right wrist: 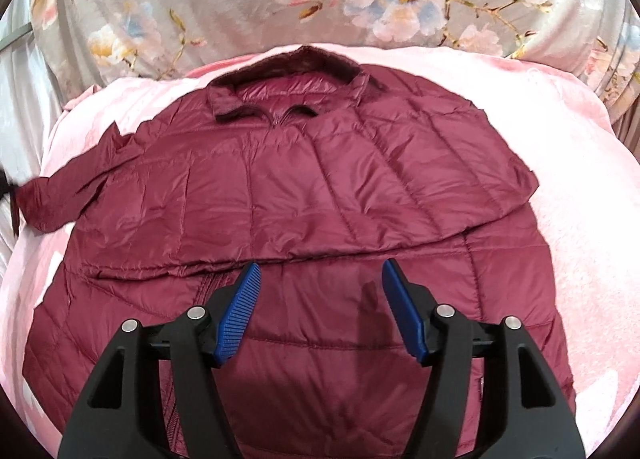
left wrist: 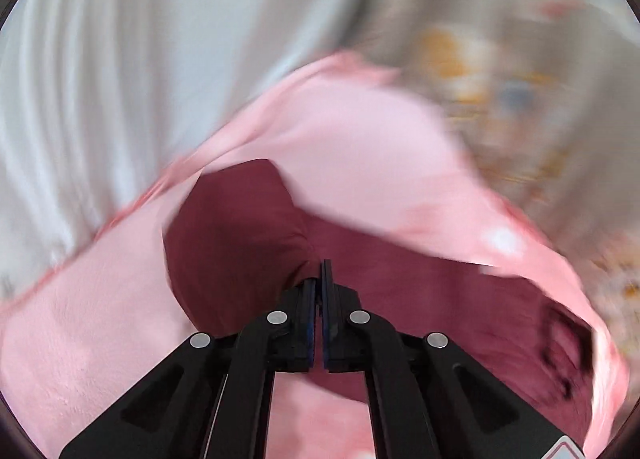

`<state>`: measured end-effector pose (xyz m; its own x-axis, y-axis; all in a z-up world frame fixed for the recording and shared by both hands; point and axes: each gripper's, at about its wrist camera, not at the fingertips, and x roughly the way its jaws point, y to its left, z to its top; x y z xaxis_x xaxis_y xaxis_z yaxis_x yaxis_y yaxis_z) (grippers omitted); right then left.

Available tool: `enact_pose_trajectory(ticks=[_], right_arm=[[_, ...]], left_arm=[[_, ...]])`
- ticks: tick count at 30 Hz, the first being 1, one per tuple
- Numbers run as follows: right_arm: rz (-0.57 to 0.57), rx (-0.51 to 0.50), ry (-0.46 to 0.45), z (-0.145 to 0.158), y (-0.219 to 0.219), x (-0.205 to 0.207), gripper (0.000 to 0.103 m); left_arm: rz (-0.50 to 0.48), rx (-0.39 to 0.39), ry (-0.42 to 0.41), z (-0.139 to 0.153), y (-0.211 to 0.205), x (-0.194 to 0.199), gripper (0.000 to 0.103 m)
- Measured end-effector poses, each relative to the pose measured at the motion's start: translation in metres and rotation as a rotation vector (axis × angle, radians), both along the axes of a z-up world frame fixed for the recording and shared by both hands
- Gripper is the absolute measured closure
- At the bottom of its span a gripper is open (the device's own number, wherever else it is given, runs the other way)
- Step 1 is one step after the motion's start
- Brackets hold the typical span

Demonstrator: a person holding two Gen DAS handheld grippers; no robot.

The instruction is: Fold large clothes

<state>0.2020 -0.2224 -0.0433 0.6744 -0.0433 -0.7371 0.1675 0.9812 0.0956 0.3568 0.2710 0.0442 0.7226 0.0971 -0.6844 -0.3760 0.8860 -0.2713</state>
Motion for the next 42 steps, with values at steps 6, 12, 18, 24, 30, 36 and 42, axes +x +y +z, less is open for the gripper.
enact_pose_trajectory(ticks=[6, 12, 18, 24, 30, 36, 42], right_arm=[[-0.036, 0.009, -0.032, 0.008, -0.016, -0.006, 0.042], [-0.108, 0.019, -0.041, 0.008, -0.047, -0.020, 0.042], [-0.156, 0.025, -0.052, 0.009, -0.069, -0.031, 0.036], [-0.132, 0.089, -0.108, 0.020, -0.070, -0.018, 0.030], [-0.009, 0.017, -0.155, 0.038, -0.024, 0.012, 0.022], [0.159, -0.169, -0.121, 0.027, 0.048, 0.062, 0.022], [0.157, -0.237, -0.002, -0.014, 0.054, 0.096, 0.043]], left_arm=[[-0.461, 0.104, -0.162, 0.072, -0.194, -0.027, 0.103], [-0.796, 0.115, -0.086, 0.020, -0.360, -0.063, 0.080], [-0.866, -0.019, 0.084, -0.051, -0.401, -0.085, 0.045], [-0.650, -0.134, 0.058, -0.039, -0.300, -0.067, 0.037], [-0.366, -0.154, 0.107, -0.049, -0.203, -0.028, 0.037], [-0.239, -0.053, 0.226, -0.091, -0.171, 0.012, 0.040], [-0.238, 0.047, 0.262, -0.116, -0.177, 0.017, 0.042]])
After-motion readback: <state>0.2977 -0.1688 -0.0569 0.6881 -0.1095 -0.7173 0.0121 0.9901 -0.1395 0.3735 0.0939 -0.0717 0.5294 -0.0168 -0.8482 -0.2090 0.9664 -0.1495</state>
